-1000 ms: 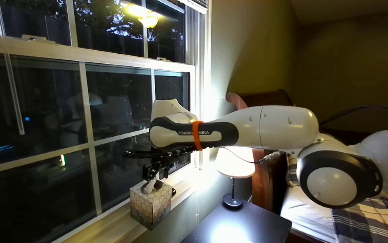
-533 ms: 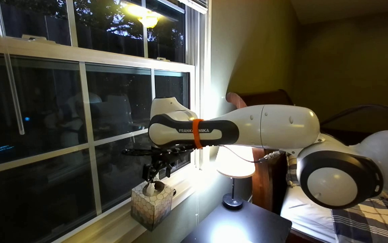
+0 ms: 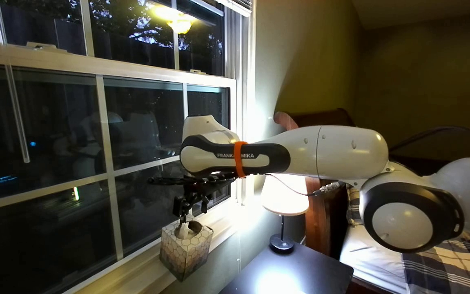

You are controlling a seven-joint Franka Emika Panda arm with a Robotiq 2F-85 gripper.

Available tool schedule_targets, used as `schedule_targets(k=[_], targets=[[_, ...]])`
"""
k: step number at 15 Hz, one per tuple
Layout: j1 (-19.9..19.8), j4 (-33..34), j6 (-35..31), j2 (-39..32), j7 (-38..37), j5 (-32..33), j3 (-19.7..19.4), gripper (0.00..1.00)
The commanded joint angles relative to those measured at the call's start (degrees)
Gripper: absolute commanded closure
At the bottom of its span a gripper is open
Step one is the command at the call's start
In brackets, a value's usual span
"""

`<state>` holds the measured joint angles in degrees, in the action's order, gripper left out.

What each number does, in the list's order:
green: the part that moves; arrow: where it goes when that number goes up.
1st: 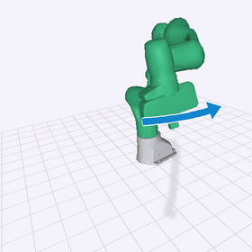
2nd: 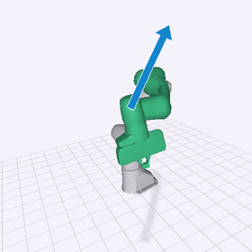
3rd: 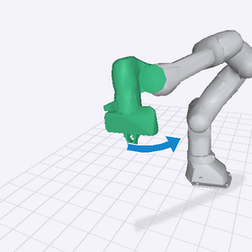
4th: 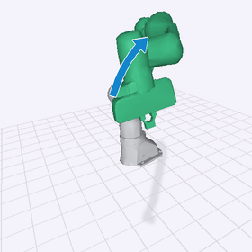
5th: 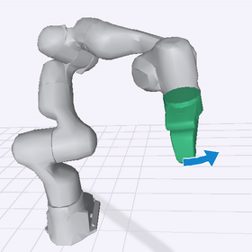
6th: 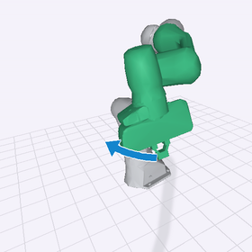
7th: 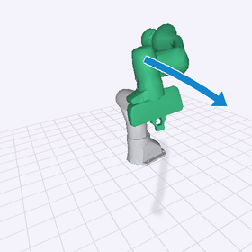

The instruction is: Put the tissue box on the windowsill.

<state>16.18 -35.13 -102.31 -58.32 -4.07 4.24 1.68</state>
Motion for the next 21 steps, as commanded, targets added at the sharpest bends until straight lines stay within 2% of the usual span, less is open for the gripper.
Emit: schedule_targets(k=[1, 2, 3, 4, 5, 11, 13, 15, 21], targets=[[-0.54, 2.02, 0.59, -1.85, 0.44, -0.43, 0.23, 0.0], [-0.63, 2.01, 0.37, -2.01, 0.58, -0.48, 0.31, 0.0], [-0.61, 2.02, 0.08, -2.2, 0.58, -0.32, 0.2, 0.25], [-0.65, 2.02, 0.1, -2.3, 0.62, -0.33, 0.23, 0.25], [-0.64, 2.04, 0.02, -2.4, 0.61, -0.29, 0.21, 0.32], [-0.2, 1.92, 1.0, -2.24, 0.49, -0.15, 0.21, 0.81], [0.29, 1.56, 2.23, -1.49, 0.27, 0.05, 0.11, 0.94], [0.71, 1.12, 4.07, -0.69, 0.07, -0.17, 0.29, 1.0], [2.06, -1.44, 15.63, 3.03, 1.2, 0.05, 0.33, 0.99]])
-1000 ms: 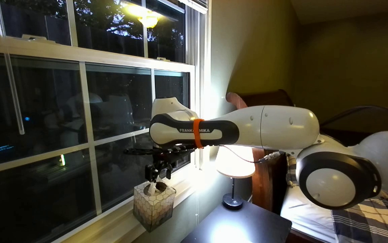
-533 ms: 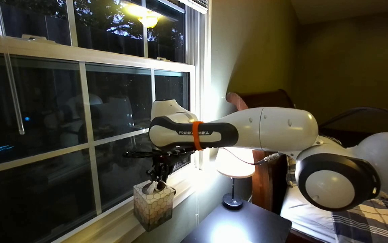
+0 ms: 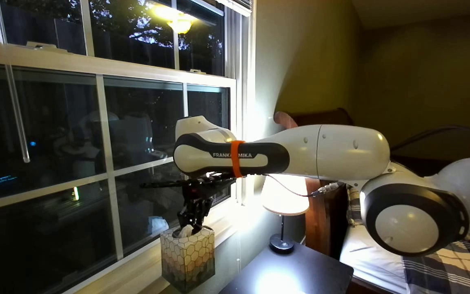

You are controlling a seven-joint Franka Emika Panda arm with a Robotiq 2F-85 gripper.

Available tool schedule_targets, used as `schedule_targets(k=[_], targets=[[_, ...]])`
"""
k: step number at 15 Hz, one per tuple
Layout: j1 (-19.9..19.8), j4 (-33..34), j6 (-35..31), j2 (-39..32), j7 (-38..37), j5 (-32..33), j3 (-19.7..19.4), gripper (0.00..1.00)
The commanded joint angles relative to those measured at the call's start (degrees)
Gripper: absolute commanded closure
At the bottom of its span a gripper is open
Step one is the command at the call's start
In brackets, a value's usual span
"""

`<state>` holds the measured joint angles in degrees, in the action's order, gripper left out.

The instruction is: Put the tissue box on the windowsill.

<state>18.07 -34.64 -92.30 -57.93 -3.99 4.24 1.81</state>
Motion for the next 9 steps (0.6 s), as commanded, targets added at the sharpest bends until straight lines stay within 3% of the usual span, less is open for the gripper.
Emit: schedule_targets(k=[1, 3, 9], targets=[[0.07, -2.41, 6.93, 3.04, 1.77, 0.23, 0.08, 0.99], [-0.38, -3.56, 8.09, 3.52, 2.87, 0.46, -0.14, 0.99], [-3.21, -10.81, 0.5, 2.99, 3.01, 1.14, -2.45, 0.99]])
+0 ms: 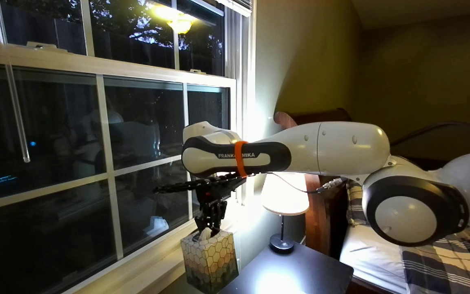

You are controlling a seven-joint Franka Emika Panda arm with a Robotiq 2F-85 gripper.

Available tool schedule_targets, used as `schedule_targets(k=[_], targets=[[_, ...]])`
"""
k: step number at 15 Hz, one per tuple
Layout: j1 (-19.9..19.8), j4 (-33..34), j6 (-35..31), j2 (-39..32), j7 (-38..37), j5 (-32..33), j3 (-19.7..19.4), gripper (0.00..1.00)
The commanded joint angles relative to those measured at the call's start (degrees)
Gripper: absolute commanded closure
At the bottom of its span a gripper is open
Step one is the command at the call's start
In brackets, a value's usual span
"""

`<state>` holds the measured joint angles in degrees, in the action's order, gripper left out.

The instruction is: Put the tissue box on the windowsill.

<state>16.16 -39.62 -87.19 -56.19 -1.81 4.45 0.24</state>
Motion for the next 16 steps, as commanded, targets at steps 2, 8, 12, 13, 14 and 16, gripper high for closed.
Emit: schedule_targets(k=[2, 8, 12, 13, 14, 16], targets=[[-2.05, -10.17, -9.5, 1.83, 0.4, 1.31, -1.92, 0.99], [-5.31, -24.72, -22.61, 6.17, 4.17, 1.0, -2.43, 0.99], [-7.09, -35.02, -27.28, 11.38, 9.83, 3.88, -1.41, 0.99], [-7.42, -37.4, -28.88, 12.67, 10.57, 4.85, -1.54, 0.99], [-7.83, -39.86, -31.37, 13.81, 10.85, 5.64, -1.63, 0.99], [-8.64, -44.99, -36.76, 16.04, 10.32, 6.95, -1.88, 0.99]])
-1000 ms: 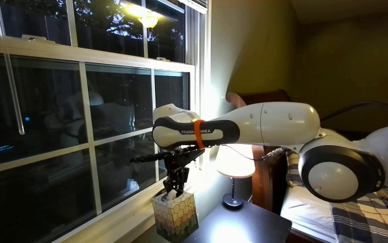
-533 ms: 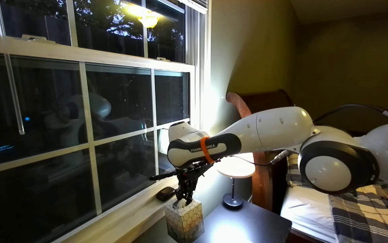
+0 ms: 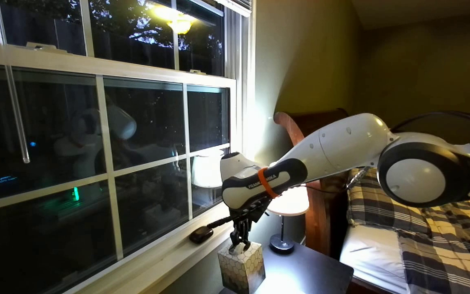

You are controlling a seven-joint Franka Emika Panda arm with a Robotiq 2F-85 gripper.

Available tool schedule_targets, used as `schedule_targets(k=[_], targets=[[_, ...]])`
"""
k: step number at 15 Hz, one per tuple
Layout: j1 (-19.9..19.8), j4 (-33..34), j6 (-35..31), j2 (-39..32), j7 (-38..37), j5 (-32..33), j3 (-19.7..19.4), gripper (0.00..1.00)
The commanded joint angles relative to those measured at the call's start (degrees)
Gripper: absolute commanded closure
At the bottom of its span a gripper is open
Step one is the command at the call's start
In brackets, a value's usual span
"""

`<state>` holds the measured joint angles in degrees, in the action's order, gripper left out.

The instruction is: Put the tissue box on the windowsill.

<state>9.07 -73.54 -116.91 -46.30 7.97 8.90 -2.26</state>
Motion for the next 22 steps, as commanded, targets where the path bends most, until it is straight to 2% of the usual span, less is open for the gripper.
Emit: schedule_targets(k=[1, 6, 11, 13, 14, 16, 22], targets=[[-1.85, -13.33, -9.62, 6.84, 0.18, 3.25, 0.42, 0.99], [-3.82, -20.93, -19.57, 7.98, 0.14, 4.02, 0.71, 0.99], [-4.55, -24.26, -25.54, 8.45, 0.19, 3.47, 0.87, 0.99], [-4.86, -25.08, -25.84, 8.81, 0.44, 2.98, 1.14, 0.99], [-5.04, -25.33, -25.59, 8.94, 0.41, 2.71, 1.27, 0.69], [-5.56, -25.91, -24.64, 9.44, 0.76, 2.1, 1.83, 0.62], [-6.96, -27.83, -16.41, 14.22, 2.4, -0.23, 3.87, 0.17]])
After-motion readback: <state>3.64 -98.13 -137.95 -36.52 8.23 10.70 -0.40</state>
